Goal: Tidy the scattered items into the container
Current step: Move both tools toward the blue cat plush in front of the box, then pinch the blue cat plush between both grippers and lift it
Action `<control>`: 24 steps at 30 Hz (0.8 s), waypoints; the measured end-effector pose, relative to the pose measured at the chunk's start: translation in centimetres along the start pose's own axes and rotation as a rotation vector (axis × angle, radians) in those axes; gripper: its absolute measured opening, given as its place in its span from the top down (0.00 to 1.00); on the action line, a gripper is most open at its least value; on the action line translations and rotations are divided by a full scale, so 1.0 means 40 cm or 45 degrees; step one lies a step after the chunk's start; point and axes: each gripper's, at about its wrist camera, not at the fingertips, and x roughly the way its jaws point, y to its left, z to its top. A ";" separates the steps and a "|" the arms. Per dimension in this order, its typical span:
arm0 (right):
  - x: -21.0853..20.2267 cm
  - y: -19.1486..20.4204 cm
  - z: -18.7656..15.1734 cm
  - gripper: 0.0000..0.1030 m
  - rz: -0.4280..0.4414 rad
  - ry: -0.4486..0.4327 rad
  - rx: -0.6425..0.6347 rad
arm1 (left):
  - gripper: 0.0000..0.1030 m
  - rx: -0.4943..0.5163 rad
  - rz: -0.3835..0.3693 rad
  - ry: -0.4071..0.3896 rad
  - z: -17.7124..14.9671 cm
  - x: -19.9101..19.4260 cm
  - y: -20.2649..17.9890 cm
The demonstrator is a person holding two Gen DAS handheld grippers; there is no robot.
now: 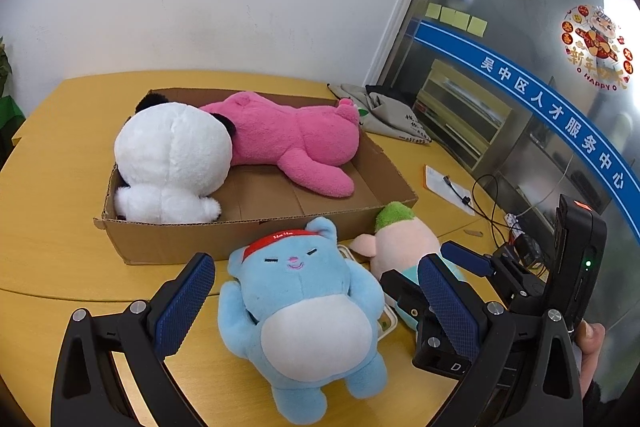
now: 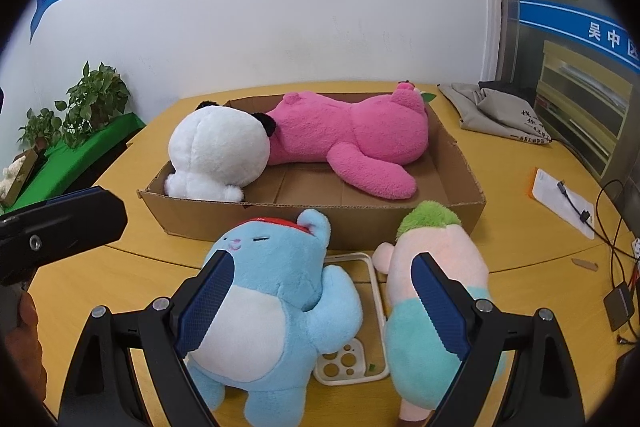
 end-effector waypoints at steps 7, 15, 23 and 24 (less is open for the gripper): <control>0.017 -0.004 -0.039 0.12 0.069 0.047 -0.066 | 0.00 -0.036 0.004 0.123 -0.020 0.108 0.036; 0.066 0.057 -0.142 0.12 0.197 0.124 -0.208 | 0.00 -0.113 -0.063 0.321 -0.075 0.281 0.094; 0.126 0.147 -0.208 0.00 0.164 0.052 -0.400 | 0.09 -0.172 -0.211 0.440 -0.116 0.337 0.120; 0.129 0.149 -0.214 0.00 0.168 0.042 -0.414 | 0.12 -0.164 -0.225 0.446 -0.119 0.335 0.120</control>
